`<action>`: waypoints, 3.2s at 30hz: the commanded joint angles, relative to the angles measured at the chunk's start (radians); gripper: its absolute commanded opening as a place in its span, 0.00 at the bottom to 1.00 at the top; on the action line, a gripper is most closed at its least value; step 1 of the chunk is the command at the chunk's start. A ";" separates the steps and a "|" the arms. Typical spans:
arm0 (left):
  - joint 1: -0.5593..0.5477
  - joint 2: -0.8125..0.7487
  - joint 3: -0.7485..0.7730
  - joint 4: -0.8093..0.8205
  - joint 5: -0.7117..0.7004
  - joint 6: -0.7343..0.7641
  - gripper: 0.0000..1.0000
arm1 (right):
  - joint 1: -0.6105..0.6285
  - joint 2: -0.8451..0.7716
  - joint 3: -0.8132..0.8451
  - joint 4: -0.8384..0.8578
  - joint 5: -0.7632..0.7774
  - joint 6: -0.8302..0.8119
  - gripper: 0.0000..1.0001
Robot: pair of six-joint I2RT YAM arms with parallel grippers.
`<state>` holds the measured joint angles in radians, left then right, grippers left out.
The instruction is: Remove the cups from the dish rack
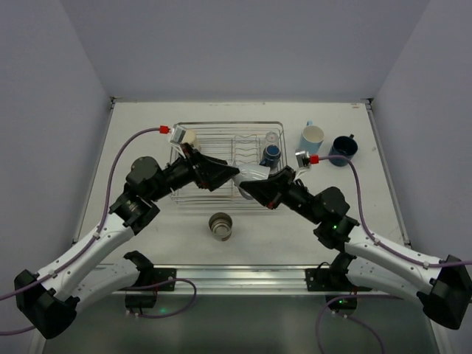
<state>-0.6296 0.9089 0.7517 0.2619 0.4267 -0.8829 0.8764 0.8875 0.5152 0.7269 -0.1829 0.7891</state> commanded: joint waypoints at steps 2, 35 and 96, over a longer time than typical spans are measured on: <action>-0.004 -0.071 0.138 -0.260 -0.156 0.246 1.00 | -0.007 -0.093 0.046 -0.188 0.123 -0.063 0.00; 0.025 -0.274 -0.038 -0.630 -0.585 0.653 1.00 | -0.694 0.711 0.687 -1.244 0.295 -0.510 0.00; 0.194 0.714 0.388 -0.434 -0.849 0.538 0.91 | -0.467 -0.208 0.048 -0.822 -0.240 -0.271 0.78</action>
<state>-0.4469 1.6142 1.0924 -0.2398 -0.4175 -0.3523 0.4023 0.6823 0.5682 -0.1398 -0.4019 0.5011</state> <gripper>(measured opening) 0.932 0.787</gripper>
